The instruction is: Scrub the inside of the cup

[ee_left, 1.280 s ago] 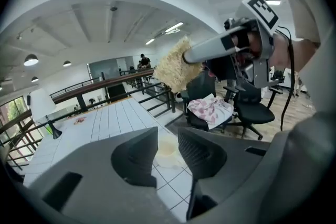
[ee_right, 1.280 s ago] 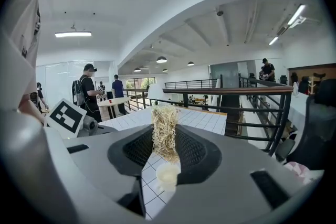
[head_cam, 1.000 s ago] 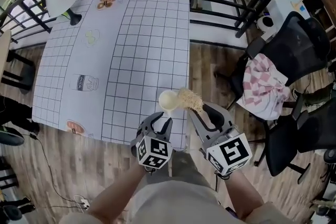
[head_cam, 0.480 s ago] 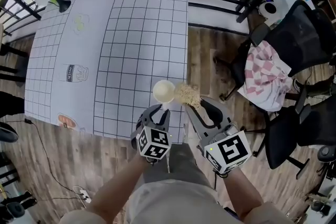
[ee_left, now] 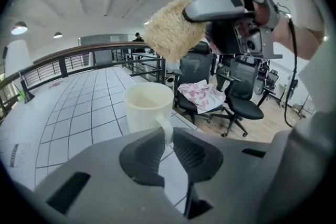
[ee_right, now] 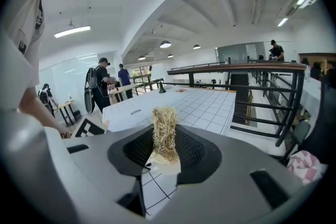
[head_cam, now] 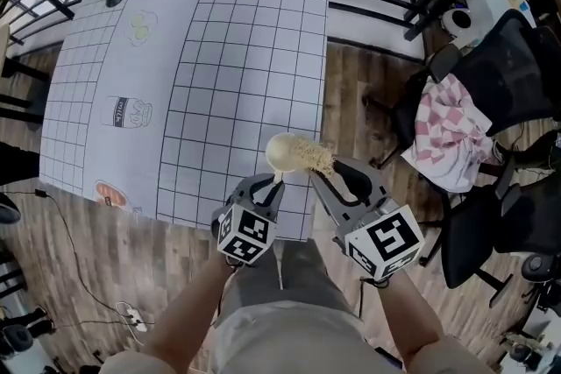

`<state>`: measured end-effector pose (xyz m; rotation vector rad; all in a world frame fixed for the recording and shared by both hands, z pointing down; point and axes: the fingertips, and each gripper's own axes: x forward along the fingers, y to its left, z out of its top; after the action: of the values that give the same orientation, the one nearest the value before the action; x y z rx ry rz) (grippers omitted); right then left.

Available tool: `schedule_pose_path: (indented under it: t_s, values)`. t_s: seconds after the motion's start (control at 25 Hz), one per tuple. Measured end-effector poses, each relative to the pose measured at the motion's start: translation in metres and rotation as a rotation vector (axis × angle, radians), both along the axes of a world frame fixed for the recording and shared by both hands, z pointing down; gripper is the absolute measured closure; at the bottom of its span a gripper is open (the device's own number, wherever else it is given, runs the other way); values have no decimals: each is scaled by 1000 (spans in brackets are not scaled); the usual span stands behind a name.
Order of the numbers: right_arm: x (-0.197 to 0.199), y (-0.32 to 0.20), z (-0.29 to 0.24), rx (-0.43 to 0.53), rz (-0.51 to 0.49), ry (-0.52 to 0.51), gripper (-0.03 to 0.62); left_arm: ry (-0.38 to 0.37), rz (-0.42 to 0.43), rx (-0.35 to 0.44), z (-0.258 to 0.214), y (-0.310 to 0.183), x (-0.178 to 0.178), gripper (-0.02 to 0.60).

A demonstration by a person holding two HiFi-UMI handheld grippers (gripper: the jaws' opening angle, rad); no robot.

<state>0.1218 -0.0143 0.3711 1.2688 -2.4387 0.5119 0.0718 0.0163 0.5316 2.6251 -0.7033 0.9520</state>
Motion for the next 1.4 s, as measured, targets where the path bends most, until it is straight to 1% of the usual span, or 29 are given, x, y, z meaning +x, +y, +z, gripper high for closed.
schedule_pose_path:
  t_s: [0.08,0.16,0.32,0.4,0.48,0.6,0.68,0.8,0.84,0.92,1.08,1.24,1.4]
  values:
    - [-1,-8,10,-40,-37,52,480,28,46,-33,-1,-3,-4,523]
    - [-7,-12,18,-83,-98,98,480,47,102,-59,-4,-3,-7,523]
    - [-27,-11,38,-160,-231,198,480,49,195,-71,-6,6,-15,523]
    - [-33,-11,55,-204,-282,264,480,41,222,-69,-3,7,-16,523]
    - [-40,-13,71,-251,-340,317,482,44,229,-70,-1,7,-15,523]
    - [-48,-14,91,-303,-455,403,481,47,220,-50,-1,8,-15,523]
    - [-51,-17,99,-316,-506,466,482,55,178,1,-1,3,-18,522]
    - [-54,-23,111,-332,-528,532,482,71,67,82,-2,-13,-29,520]
    - [-55,-23,116,-341,-532,546,482,75,39,95,-3,-17,-33,520]
    - [-55,-22,126,-357,-541,568,482,78,12,113,-3,-22,-35,520]
    - [-55,-26,133,-366,-560,585,480,82,12,136,-4,-27,-36,522]
    - [-57,-27,131,-355,-583,608,476,81,27,136,-4,-30,-38,522]
    - [-53,-26,128,-364,-594,630,462,89,45,139,-4,-30,-37,522]
